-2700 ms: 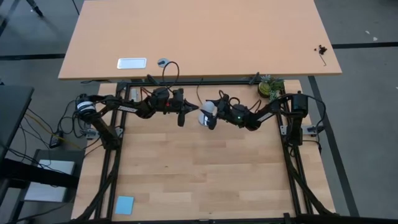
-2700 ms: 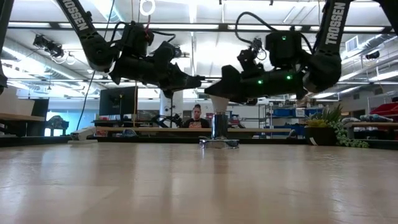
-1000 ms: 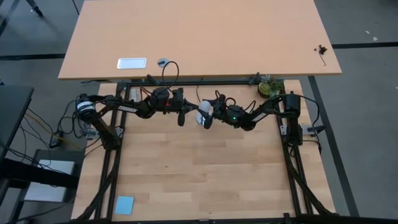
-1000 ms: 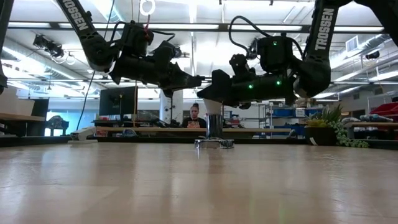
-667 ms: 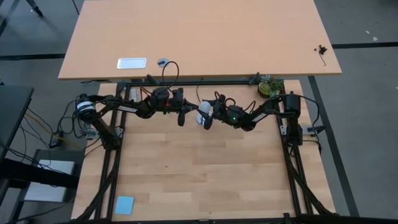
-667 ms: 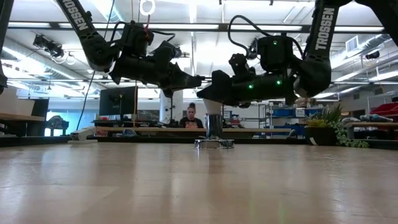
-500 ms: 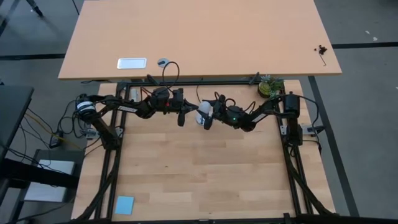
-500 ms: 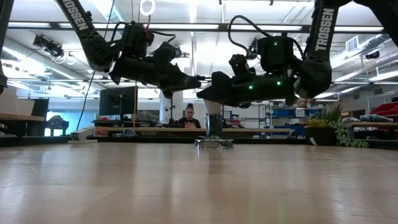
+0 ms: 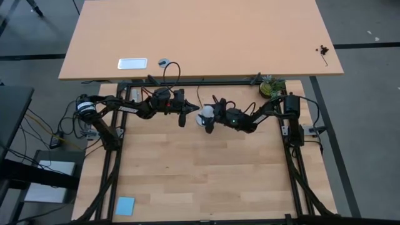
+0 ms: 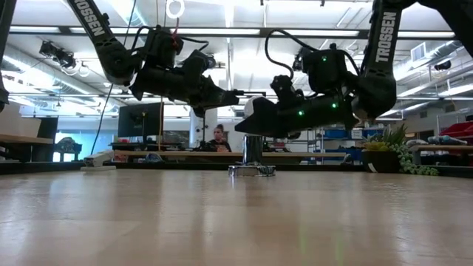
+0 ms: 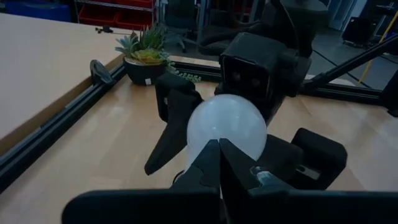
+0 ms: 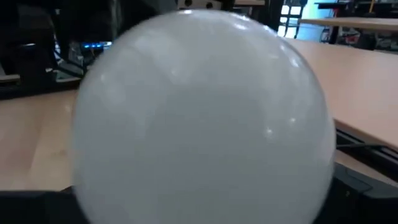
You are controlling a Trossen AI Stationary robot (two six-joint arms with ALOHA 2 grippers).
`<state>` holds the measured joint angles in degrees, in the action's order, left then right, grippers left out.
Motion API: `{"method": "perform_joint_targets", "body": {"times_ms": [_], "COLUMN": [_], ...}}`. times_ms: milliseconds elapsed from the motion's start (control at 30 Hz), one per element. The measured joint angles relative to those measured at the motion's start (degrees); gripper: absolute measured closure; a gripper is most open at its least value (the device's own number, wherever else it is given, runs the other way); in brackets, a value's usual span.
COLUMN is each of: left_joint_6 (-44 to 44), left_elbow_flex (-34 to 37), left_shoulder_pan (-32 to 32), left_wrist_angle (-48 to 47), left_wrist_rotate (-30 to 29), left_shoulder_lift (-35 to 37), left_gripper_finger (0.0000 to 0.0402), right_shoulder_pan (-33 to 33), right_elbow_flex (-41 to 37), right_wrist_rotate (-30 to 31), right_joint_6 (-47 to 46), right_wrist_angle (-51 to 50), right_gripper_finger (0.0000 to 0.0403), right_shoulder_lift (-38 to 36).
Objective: Screw lightbulb
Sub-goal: Insert the lightbulb into the lamp
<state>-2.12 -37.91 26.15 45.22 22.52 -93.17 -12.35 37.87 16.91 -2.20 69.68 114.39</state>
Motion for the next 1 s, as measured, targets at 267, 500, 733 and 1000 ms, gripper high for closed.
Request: {"method": "perform_joint_targets", "body": {"times_ms": [267, 500, 733, 1000], "left_joint_6": [0.0, 0.0, -0.1, -0.1], "left_elbow_flex": [0.0, 0.0, 0.0, 0.0], "left_shoulder_pan": [0.0, 0.0, 0.0, 0.0], "left_wrist_angle": [0.0, -0.1, -0.1, -0.3], "left_wrist_rotate": [0.0, 0.0, 0.0, 0.0], "left_shoulder_lift": [0.1, 0.1, 0.2, 0.2], "left_gripper_finger": [0.0401, 0.0401, 0.0401, 0.0401], "right_shoulder_pan": [0.0, -0.3, -1.0, -1.2], "right_elbow_flex": [0.0, 0.1, 1.5, 7.6], "right_wrist_rotate": [0.0, -0.2, -1.8, -4.0], "right_joint_6": [0.2, -1.6, -2.8, -2.3], "right_wrist_angle": [-0.2, -4.9, -12.5, -24.1], "right_gripper_finger": [0.0081, 0.0091, 0.0134, 0.014], "right_shoulder_lift": [-1.2, -5.8, -8.7, -9.2]}}
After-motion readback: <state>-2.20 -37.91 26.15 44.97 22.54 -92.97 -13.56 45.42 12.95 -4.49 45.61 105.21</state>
